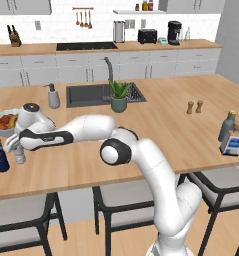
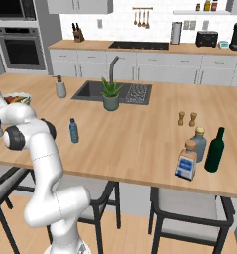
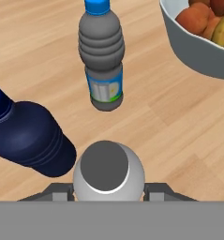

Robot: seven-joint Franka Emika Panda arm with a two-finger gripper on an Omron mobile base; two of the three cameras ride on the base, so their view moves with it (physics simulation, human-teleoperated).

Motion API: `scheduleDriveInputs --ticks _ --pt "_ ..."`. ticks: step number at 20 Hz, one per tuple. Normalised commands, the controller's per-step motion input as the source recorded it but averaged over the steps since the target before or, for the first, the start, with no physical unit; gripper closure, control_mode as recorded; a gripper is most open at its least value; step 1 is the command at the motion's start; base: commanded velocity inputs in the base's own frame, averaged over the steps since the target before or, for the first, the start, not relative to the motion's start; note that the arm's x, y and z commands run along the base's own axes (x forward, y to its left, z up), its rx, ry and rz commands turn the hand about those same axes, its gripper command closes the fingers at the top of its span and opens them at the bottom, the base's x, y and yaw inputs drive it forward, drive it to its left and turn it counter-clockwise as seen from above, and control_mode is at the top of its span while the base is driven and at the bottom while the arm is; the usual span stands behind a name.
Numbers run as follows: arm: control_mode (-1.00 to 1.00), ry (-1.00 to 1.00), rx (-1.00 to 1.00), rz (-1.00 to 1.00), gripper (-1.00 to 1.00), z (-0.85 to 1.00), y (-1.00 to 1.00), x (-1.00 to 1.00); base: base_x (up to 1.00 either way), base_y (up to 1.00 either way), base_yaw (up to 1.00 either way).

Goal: Move the plastic bottles in the middle to the plastics group, and the glass bottles in the middle to the glass group.

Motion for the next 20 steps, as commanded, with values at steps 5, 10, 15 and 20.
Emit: scheduleDriveInputs --ticks 5,10,15,20 --pt "-1.0 0.0 -0.01 0.0 1.0 0.0 0.0 0.0 0.0 0.0 0.0" --pt "-1.0 0.0 0.0 0.0 -1.0 0.0 0.0 0.0 0.0 0.0 0.0" --pt "-1.0 0.0 0.0 0.0 -1.0 0.0 0.0 0.0 0.0 0.0 0.0" --pt "-1.0 0.0 0.0 0.0 -1.0 0.0 0.0 0.0 0.0 0.0 0.0"
